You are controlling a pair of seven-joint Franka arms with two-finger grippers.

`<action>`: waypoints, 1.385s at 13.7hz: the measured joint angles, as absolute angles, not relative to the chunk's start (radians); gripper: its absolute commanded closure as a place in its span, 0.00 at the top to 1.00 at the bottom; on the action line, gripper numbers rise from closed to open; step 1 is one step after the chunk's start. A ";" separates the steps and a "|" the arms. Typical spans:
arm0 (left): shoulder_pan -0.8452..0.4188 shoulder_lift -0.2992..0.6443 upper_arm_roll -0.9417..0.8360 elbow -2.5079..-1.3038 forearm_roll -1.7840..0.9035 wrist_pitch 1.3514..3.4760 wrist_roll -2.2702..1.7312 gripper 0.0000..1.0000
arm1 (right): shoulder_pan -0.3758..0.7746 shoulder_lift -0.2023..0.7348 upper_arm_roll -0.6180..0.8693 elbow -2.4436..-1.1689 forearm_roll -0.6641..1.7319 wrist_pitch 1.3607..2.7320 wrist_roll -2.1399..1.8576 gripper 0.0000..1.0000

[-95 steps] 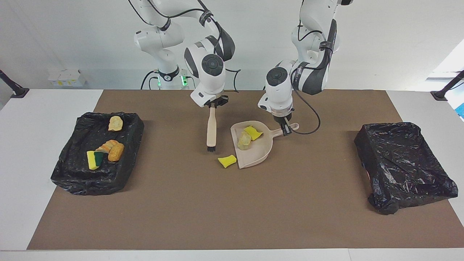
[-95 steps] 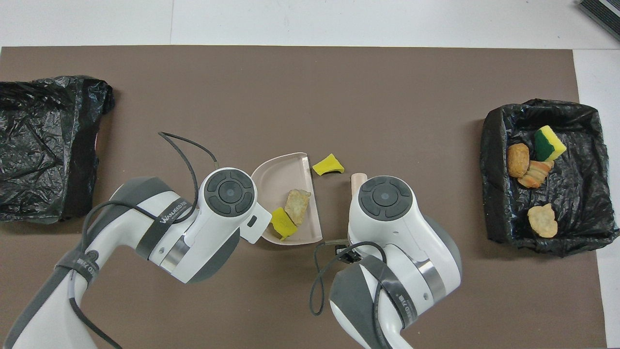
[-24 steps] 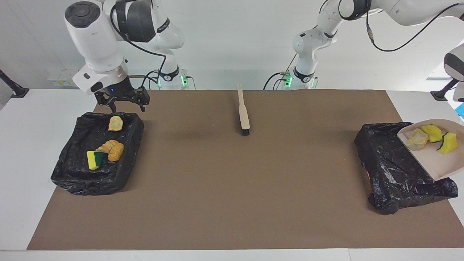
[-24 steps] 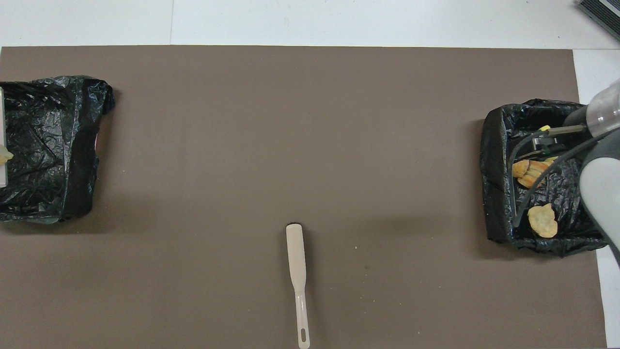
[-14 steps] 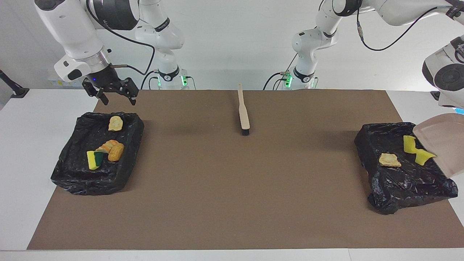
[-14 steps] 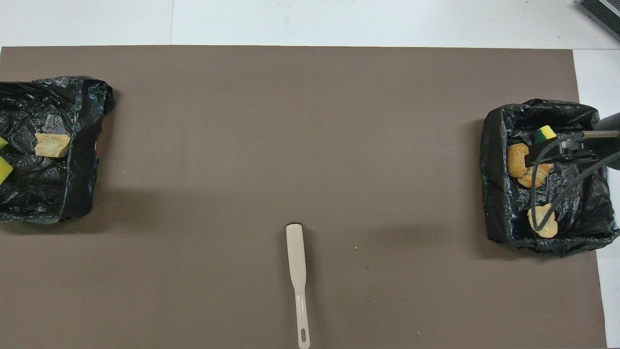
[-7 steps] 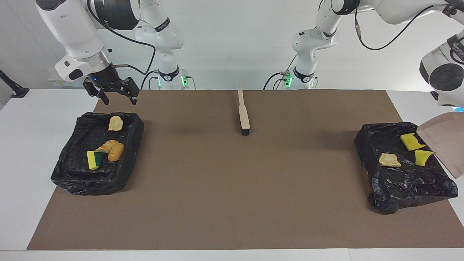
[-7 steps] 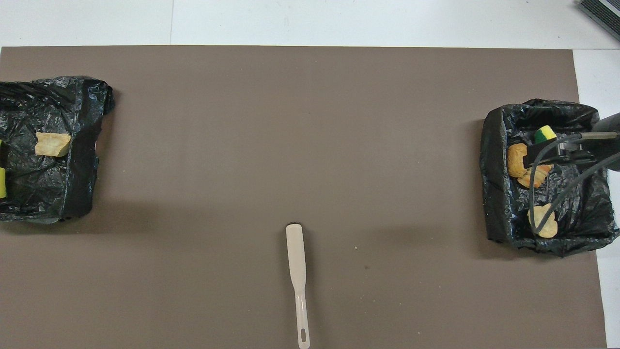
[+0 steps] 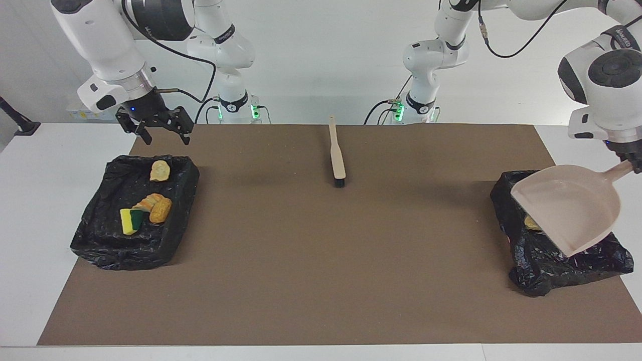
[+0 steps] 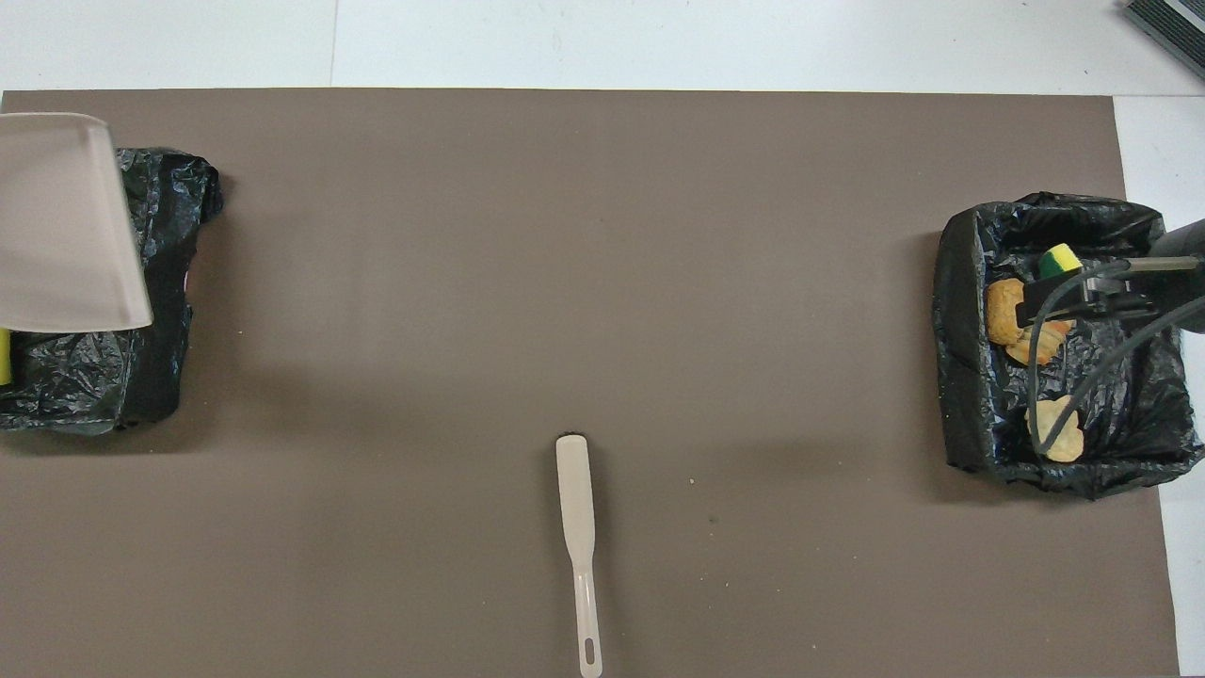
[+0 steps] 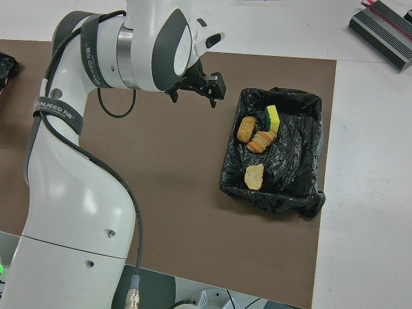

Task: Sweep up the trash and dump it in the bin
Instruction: 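Lift the empty dustpan out of the bin with the left gripper, then carry the dustpan with the left gripper back to the table centre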

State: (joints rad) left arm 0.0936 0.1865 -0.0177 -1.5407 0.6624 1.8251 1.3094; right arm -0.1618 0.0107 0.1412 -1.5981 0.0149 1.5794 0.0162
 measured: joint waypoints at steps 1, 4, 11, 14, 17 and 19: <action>0.075 0.188 -0.018 -1.542 0.597 1.818 1.299 0.00 | -0.162 0.011 0.142 -1.598 0.015 1.579 0.016 1.00; 0.013 0.193 -0.020 -1.559 0.442 1.793 1.160 0.00 | -0.163 0.011 0.141 -1.599 0.014 1.579 0.016 1.00; -0.144 0.210 -0.023 -1.572 0.227 1.771 0.656 0.00 | -0.173 0.008 0.127 -1.573 -0.028 1.527 0.016 1.00; -0.260 0.291 -0.025 -1.567 0.165 1.787 0.307 0.00 | -0.172 0.002 0.110 -1.545 -0.024 1.503 0.016 1.00; -0.323 0.365 -0.026 -1.528 0.099 1.818 0.080 0.00 | -0.093 -0.002 0.027 -1.544 -0.019 1.503 0.016 1.00; -0.359 0.406 -0.025 -1.490 0.047 1.838 -0.071 0.00 | -0.057 -0.002 -0.003 -1.544 -0.019 1.503 0.016 1.00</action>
